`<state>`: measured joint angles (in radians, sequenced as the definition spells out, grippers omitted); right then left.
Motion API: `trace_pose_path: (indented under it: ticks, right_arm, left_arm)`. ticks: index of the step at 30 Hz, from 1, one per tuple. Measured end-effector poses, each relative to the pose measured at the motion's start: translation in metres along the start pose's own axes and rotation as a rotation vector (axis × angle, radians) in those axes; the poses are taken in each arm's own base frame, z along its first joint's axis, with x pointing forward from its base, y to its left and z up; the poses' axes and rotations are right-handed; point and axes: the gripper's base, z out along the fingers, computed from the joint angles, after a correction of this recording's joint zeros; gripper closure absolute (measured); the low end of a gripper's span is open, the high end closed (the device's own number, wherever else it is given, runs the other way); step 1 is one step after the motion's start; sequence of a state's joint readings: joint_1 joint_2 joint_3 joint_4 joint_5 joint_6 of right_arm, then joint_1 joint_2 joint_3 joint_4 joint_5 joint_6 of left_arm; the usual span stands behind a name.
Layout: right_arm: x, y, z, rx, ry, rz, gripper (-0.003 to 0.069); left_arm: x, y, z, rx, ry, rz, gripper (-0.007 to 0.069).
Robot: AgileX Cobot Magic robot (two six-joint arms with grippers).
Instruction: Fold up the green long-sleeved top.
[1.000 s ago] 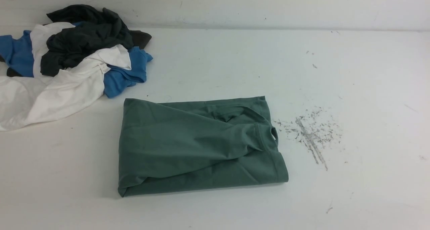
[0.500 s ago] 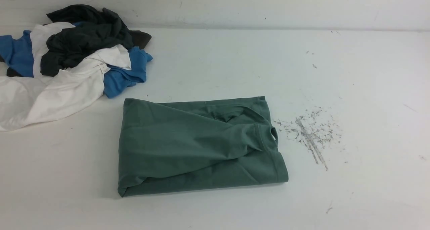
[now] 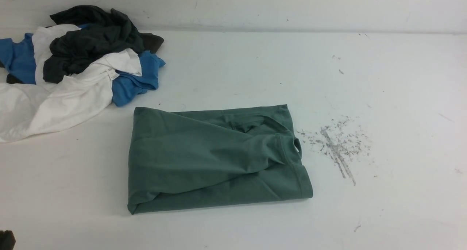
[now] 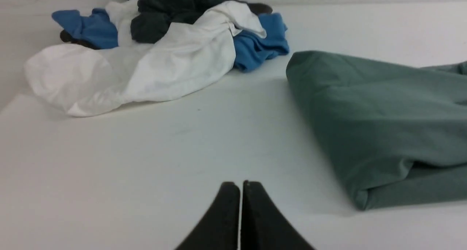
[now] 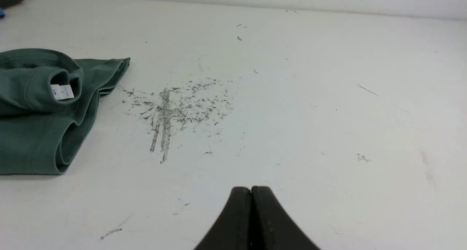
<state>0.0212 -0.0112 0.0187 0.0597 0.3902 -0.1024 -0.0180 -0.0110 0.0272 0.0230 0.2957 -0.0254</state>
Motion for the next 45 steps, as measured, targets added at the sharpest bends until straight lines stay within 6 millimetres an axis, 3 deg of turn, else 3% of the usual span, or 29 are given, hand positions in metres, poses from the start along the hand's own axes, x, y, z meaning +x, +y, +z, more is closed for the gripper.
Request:
trace_pose_path:
  ticks: [6,45]
  right_arm:
    - [0.0,0.0,0.0,0.0,0.0,-0.001,0.0673]
    - [0.0,-0.0001,0.0,0.001,0.0,-0.002,0.0673]
  left_arm:
    - [0.0059,0.0005,-0.0002,-0.002,0.064,0.007,0.0629]
    - [0.0059,-0.0004,-0.0003,0.014,0.068,0.009,0.0629]
